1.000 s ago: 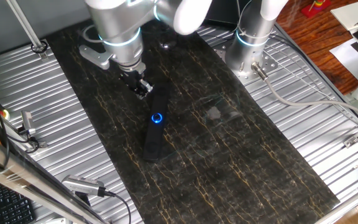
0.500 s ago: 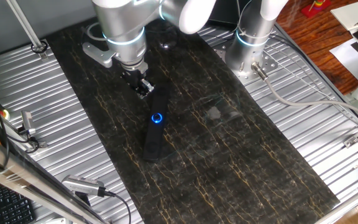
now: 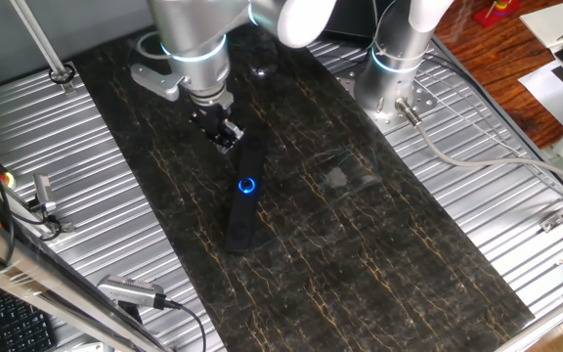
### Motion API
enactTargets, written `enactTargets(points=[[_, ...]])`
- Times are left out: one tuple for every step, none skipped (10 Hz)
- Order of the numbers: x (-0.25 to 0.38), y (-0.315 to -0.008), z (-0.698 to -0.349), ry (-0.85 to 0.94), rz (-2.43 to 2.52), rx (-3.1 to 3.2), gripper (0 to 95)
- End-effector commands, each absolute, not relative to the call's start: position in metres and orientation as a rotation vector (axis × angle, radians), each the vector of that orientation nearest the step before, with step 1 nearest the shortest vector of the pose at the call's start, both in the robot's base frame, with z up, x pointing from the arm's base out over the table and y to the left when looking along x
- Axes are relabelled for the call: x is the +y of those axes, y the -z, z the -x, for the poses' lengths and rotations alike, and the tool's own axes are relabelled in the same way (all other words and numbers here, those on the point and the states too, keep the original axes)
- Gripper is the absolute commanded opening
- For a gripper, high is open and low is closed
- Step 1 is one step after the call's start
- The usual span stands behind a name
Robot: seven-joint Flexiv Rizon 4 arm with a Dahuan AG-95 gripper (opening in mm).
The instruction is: Turn the knob to increase the volume of the speaker
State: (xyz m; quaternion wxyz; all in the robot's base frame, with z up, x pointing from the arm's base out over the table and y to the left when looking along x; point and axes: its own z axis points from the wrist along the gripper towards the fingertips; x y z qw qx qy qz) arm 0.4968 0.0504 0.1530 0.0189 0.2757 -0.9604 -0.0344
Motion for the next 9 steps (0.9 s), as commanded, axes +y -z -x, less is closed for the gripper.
enactTargets(points=[[0.050,-0.153,-0.495,0.083,-0.821,-2.996,0.0],[0.053,-0.155,-0.494,0.058,-0.818,-2.991,0.0],[0.062,-0.156,-0.492,0.041,-0.811,-2.990,0.0],[0.069,-0.155,-0.491,0.033,-0.802,-2.994,0.0],[0.079,-0.152,-0.489,0.024,-0.796,-2.995,19.0],[0.081,-0.149,-0.488,0.023,-0.803,-2.995,19.0],[0.087,-0.143,-0.486,0.026,-0.819,-2.992,38.0],[0.090,-0.139,-0.485,0.026,-0.827,-2.991,38.0],[0.093,-0.134,-0.484,0.032,-0.851,-2.981,38.0]])
